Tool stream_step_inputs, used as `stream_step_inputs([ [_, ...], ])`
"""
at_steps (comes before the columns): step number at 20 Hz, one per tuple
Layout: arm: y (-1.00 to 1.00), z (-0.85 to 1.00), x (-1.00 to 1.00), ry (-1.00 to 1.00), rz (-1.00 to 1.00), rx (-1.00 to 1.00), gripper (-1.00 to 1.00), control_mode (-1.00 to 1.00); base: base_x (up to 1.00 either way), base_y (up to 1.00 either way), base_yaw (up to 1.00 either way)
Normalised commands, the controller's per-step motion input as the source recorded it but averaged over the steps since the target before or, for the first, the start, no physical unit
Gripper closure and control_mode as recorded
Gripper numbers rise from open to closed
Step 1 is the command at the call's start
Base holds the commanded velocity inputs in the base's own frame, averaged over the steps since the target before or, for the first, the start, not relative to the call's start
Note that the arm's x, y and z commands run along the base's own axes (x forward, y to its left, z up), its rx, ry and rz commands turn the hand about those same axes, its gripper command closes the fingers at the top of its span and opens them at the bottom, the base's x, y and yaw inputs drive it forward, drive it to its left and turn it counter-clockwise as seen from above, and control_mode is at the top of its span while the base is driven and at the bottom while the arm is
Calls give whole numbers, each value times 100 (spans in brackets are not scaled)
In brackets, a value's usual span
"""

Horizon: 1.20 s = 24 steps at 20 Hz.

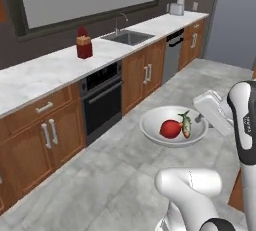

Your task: Place the bowl containing the fish and onion in the microwave. Close the microwave door and press the start button to microwave the meal.

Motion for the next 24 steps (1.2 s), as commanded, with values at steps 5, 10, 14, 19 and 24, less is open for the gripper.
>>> stream_step_inputs([
  [5, 0, 0, 0, 0, 0, 0, 100, 100, 88, 0, -52],
  [10, 0, 0, 0, 0, 0, 0, 100, 100, 99, 11, -48],
  [14, 0, 0, 0, 0, 0, 0, 100, 100, 100, 29, -46],
  [19, 0, 0, 0, 0, 0, 0, 100, 100, 100, 30, -47],
  [24, 0, 0, 0, 0, 0, 0, 100, 100, 100, 25, -47],
])
